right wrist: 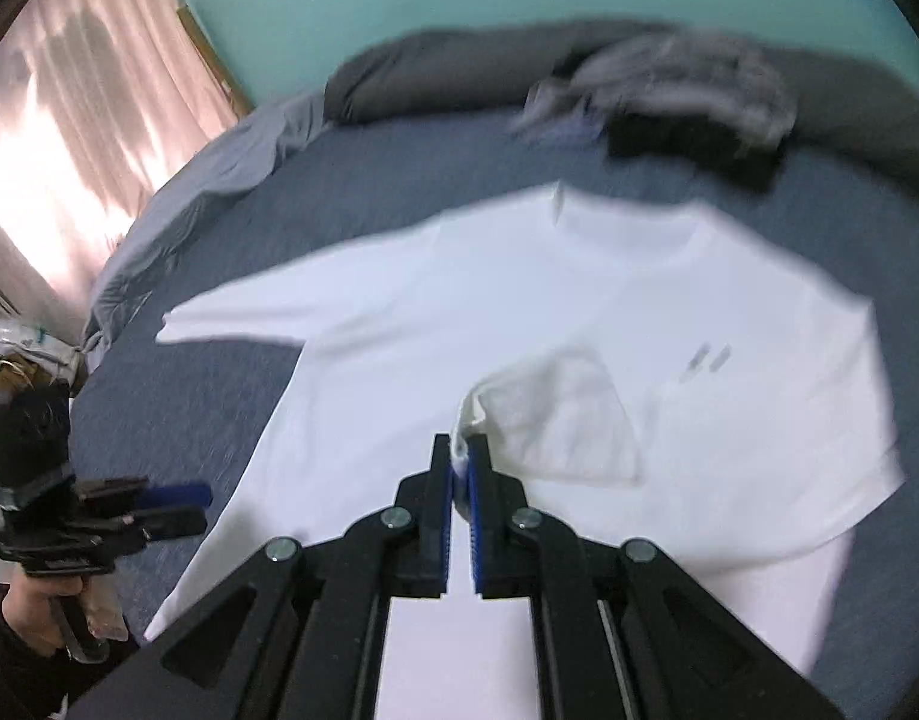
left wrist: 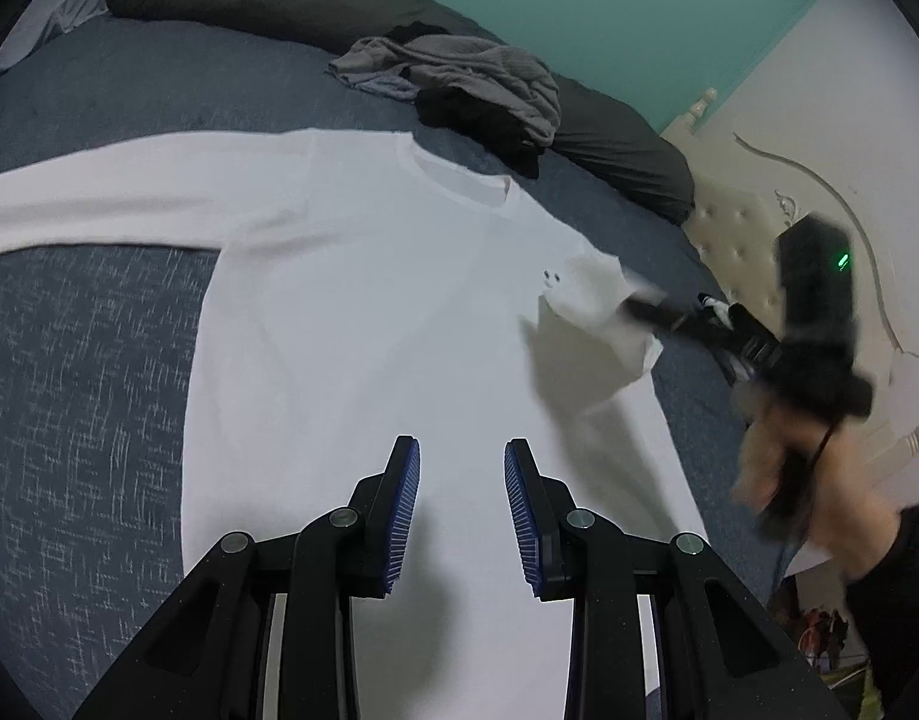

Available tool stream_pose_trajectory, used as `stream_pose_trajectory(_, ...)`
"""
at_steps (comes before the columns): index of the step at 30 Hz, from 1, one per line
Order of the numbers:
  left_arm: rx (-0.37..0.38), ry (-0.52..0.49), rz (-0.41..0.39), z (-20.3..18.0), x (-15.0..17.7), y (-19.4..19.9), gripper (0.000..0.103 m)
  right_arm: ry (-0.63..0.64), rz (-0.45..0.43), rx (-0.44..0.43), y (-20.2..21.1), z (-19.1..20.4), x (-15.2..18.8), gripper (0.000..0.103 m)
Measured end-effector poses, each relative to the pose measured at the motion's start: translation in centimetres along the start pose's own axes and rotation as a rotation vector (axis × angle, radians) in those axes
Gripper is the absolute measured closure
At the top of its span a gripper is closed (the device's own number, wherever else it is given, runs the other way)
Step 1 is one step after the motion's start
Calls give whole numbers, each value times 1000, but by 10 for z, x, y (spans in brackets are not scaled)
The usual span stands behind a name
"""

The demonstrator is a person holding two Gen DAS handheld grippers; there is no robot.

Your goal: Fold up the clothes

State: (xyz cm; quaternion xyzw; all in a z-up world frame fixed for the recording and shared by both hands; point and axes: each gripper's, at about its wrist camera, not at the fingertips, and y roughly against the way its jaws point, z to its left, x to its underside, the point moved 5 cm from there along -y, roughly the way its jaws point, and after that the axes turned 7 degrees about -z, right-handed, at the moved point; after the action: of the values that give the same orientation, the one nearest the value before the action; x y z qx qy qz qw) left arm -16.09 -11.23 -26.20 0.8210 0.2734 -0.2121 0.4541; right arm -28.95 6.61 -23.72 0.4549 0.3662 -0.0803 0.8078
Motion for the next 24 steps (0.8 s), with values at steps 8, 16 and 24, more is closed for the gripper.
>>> stream_pose_trajectory(8, -13, 24, 42, 12, 13, -21, 70, -81, 78, -93, -41, 5, 47, 74)
stream_pose_trajectory(16, -3, 11, 81, -2, 16, -51, 59, -220, -47, -190, -4, -19, 56, 51)
stream_pose_trajectory(24, -13, -29, 138, -23, 16, -97, 58, -461, -196, -45, 36, -105, 97, 51)
